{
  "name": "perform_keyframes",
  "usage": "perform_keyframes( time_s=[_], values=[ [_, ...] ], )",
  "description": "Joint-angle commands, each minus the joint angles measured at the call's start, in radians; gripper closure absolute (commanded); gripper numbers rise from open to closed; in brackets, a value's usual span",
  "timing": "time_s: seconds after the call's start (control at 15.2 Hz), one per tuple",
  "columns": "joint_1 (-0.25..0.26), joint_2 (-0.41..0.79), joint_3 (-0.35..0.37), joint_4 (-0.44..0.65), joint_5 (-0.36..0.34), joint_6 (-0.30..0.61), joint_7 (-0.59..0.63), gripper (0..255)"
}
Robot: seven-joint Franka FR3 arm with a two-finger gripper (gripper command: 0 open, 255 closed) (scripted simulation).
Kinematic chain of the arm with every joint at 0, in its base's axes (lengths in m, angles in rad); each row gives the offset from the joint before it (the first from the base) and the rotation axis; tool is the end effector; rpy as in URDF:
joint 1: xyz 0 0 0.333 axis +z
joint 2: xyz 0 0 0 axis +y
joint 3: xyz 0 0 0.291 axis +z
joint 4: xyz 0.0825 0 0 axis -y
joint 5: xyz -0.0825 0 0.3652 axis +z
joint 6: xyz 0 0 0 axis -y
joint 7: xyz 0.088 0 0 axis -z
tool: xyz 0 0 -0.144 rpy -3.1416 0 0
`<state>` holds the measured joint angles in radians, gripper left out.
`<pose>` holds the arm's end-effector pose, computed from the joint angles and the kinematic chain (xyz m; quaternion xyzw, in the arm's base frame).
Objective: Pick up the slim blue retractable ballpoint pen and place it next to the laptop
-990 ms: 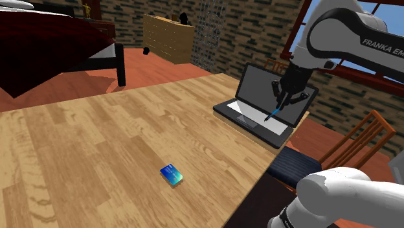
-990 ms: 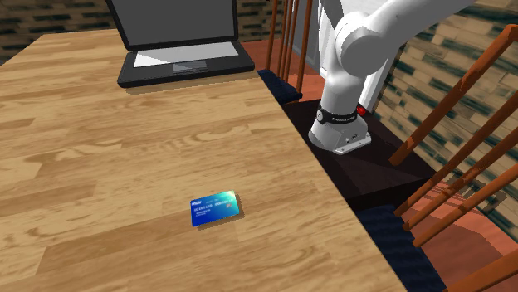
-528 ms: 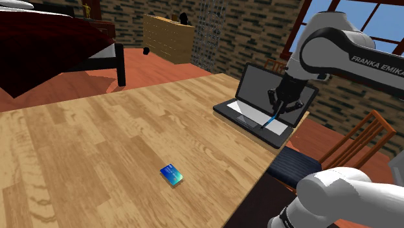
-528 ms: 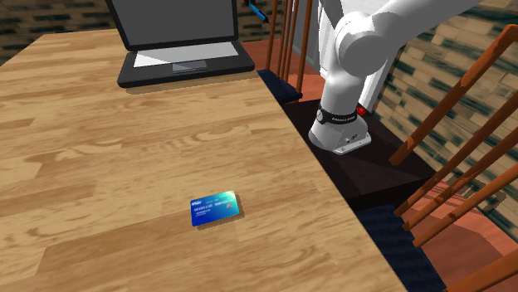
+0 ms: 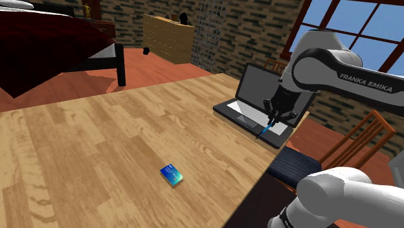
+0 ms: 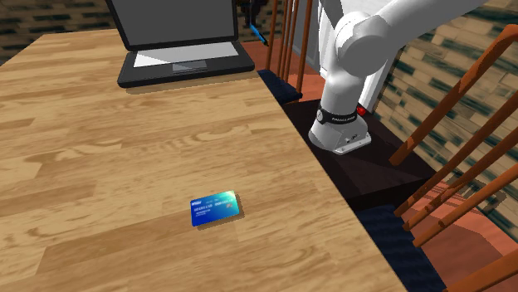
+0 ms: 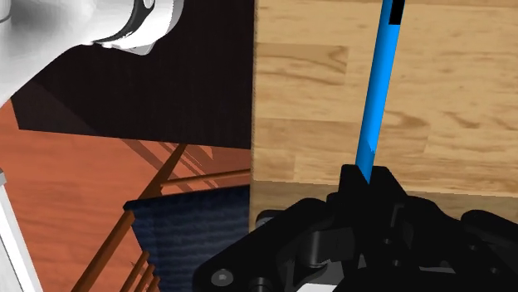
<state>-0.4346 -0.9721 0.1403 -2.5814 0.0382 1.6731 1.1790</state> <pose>0.2632 -0.0723 0.4926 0.7193 -0.6930 0.0427 0.0237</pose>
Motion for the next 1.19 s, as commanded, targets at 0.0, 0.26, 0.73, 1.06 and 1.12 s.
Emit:
perform_keyframes(
  time_s=[0.0,0.26,0.73,1.06,1.12],
  values=[
    [0.001,-0.004,0.001,-0.028,0.001,0.024,0.000,255],
    [0.004,-0.013,0.006,-0.086,0.006,0.073,0.003,255],
    [0.011,-0.020,0.016,-0.183,0.015,0.162,0.008,255],
    [0.015,-0.016,0.024,-0.248,0.022,0.231,0.012,255],
    [0.016,-0.014,0.025,-0.260,0.024,0.246,0.012,255]
  ],
)
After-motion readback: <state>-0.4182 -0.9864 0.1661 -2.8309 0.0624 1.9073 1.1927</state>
